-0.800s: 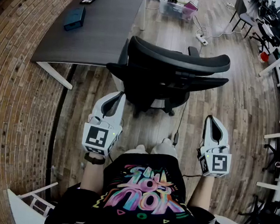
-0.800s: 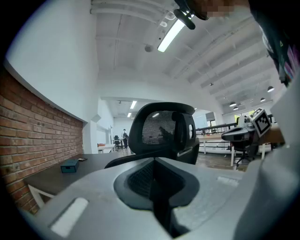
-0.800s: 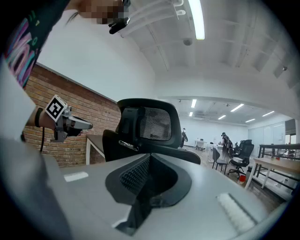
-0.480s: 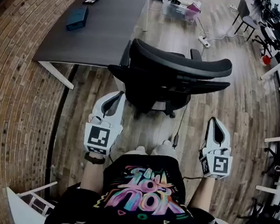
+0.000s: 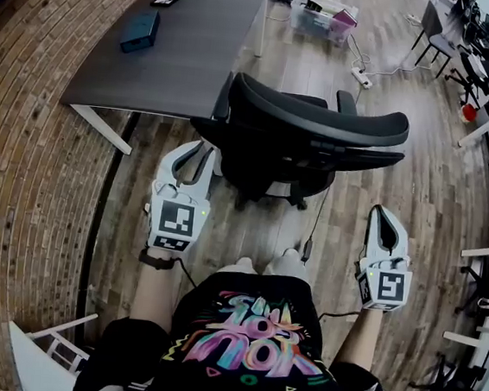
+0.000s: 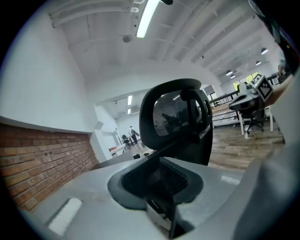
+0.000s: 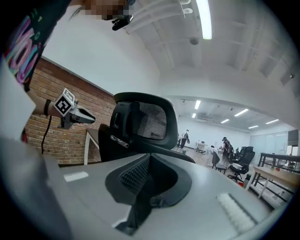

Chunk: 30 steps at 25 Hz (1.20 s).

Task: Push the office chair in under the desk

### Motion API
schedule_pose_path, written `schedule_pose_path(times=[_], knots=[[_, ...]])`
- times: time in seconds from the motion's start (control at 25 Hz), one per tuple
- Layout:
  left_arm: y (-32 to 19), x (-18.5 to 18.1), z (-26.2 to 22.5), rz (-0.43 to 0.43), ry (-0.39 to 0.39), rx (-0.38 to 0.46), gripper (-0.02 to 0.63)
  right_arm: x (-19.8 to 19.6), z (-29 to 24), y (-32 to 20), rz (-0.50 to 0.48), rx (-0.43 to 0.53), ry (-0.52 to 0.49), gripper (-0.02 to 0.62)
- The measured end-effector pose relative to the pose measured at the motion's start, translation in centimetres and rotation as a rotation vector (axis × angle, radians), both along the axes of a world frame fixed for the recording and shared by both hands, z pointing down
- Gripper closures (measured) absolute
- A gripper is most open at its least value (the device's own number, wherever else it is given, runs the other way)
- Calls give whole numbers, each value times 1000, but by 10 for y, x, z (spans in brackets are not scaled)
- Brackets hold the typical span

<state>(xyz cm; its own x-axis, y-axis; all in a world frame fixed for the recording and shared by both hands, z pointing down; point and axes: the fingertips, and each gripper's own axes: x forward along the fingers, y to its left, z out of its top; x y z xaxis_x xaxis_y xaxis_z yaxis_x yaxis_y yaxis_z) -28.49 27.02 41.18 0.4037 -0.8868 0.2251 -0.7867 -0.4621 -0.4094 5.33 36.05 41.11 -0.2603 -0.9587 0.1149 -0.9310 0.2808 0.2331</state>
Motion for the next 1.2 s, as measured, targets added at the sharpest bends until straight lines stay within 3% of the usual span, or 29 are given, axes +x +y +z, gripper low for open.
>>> schedule_pose_path(times=[0.36, 0.96, 1.2], knots=[[-28, -16, 11, -20, -108, -7, 498, 9, -1, -23, -51, -17, 88, 561], [-49, 3, 39, 219, -388, -75, 299, 26, 6, -81, -162, -111, 423, 370], [-62, 7, 44, 249, -506, -85, 298, 32, 13, -103, -257, -168, 478, 309]])
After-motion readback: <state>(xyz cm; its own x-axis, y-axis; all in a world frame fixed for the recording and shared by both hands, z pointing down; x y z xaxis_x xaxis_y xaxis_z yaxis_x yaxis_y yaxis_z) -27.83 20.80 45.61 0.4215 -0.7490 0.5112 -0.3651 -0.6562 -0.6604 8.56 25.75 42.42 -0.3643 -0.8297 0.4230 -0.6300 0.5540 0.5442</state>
